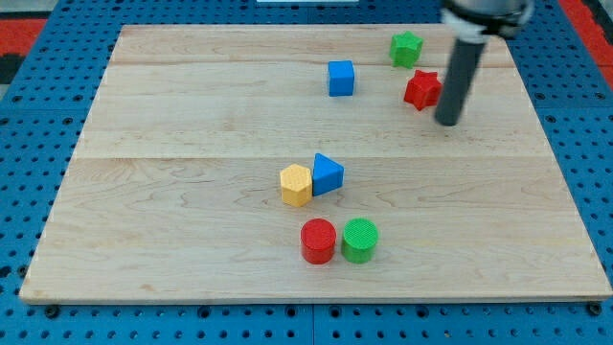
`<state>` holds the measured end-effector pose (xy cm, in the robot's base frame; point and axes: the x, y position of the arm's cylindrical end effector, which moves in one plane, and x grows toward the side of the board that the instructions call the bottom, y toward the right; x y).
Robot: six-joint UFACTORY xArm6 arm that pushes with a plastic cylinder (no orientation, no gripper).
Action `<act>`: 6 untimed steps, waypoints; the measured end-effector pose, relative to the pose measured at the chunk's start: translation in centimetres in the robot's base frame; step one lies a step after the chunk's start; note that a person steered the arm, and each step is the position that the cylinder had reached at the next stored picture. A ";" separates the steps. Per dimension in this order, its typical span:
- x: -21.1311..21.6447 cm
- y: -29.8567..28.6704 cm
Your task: Slightly push the red star to the bottom right side of the blue cube
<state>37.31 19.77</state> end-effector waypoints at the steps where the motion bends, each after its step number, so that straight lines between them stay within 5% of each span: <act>1: -4.7 1.0; 2: -5.1 -3.0; 4: -0.1 -0.5; 5: 13.4 1.2; 6: 21.8 -3.4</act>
